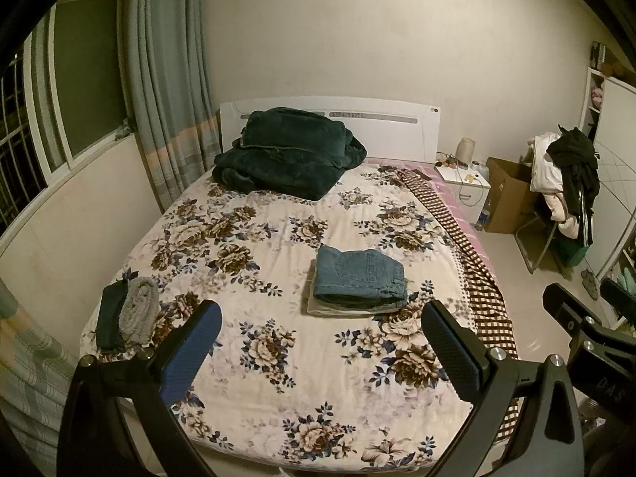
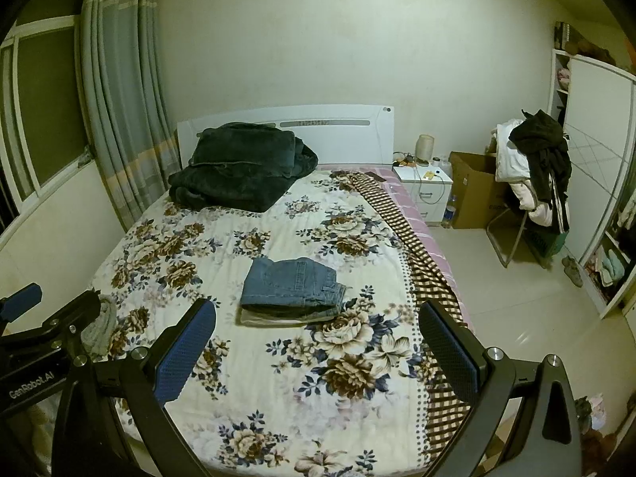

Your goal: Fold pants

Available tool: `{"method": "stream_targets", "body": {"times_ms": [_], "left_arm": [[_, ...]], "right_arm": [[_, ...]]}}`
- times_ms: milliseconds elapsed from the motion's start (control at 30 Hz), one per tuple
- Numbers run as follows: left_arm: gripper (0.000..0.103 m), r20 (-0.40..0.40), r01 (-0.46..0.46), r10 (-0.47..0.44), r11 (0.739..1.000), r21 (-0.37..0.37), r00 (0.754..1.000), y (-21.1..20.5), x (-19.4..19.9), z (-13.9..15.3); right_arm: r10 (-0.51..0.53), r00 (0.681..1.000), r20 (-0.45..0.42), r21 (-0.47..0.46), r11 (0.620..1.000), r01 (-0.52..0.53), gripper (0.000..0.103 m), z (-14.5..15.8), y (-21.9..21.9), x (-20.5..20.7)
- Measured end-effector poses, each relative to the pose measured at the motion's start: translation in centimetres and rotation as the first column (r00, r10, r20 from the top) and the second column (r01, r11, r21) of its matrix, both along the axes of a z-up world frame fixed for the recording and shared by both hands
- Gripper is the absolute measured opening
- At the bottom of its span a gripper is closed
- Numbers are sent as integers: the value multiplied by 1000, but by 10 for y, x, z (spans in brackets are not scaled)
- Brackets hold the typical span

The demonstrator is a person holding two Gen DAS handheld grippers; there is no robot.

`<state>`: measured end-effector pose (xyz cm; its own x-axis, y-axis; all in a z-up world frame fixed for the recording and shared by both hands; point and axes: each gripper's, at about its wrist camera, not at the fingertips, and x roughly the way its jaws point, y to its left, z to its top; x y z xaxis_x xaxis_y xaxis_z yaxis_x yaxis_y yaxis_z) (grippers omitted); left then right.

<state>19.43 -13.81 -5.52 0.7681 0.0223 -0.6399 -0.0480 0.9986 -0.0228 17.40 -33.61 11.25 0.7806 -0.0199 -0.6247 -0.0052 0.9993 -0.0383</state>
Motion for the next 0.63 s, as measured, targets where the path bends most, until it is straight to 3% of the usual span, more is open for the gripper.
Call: {"method": "stream_targets", "body": {"times_ms": [633], "left_arm": [[103,3,-14,14,1000,-2,1000,4,-3,0]], "right_arm": [[0,1000,-8,5,1000,0,103,-3,2,-3]]}}
